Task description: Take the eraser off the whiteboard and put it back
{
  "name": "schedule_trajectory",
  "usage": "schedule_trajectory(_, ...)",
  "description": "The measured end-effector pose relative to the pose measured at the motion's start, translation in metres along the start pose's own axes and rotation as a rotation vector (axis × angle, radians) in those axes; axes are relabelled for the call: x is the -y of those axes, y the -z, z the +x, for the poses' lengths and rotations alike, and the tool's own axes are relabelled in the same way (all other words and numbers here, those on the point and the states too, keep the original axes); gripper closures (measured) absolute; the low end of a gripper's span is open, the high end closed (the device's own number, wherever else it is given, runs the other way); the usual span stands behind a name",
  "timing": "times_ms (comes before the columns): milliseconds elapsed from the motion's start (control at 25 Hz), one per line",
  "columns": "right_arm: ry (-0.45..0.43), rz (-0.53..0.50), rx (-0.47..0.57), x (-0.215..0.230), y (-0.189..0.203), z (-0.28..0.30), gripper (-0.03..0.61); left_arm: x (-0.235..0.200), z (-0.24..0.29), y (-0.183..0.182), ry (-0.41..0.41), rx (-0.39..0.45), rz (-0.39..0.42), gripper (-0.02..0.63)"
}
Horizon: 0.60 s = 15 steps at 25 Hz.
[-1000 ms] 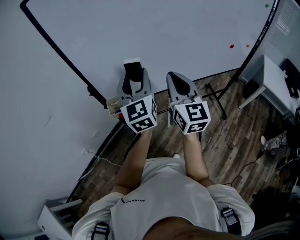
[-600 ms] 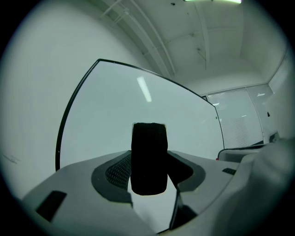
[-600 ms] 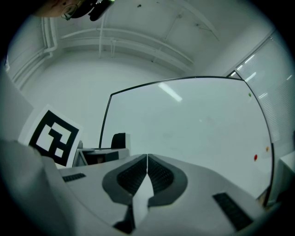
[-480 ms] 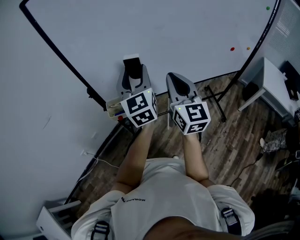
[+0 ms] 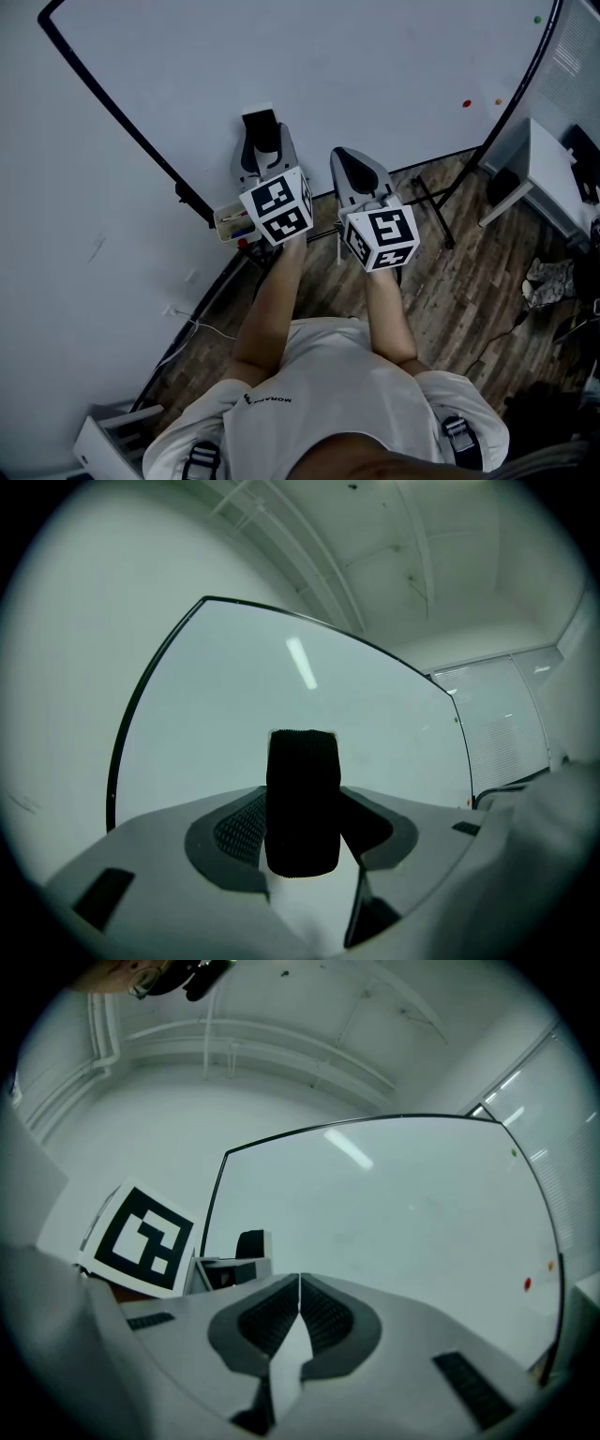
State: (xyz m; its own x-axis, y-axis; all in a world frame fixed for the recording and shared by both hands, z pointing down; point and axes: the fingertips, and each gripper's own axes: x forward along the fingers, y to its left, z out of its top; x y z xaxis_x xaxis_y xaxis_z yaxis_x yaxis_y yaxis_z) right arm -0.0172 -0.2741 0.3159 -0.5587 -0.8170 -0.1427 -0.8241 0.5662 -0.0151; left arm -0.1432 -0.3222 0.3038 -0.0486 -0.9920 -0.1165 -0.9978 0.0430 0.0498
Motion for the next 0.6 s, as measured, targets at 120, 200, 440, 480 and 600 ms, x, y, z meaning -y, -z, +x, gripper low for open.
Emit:
schedule_trajectory(120,0.002,0.000,0.002,0.001,0.000,0.002,0.565,-0.001,0.005,0.000,-0.006,0.008,0.002,0.390)
schedule_trajectory(200,0.006,-0.002,0.004,0.003,0.000,0.003,0.565,-0.003,0.009,0.000,-0.015,0.011,0.002,0.390)
schedule_trajectory(440,0.021,-0.008,0.005,0.010,0.000,0.002,0.565,-0.004,0.017,0.004,-0.024,0.003,-0.003,0.390)
schedule_trajectory(480,0.023,-0.009,0.005,0.010,0.000,0.002,0.565,-0.004,0.018,0.004,-0.025,0.003,-0.002,0.390)
schedule_trajectory(600,0.026,-0.010,0.005,0.011,0.000,0.001,0.565,-0.005,0.021,0.004,-0.032,-0.004,0.002,0.390)
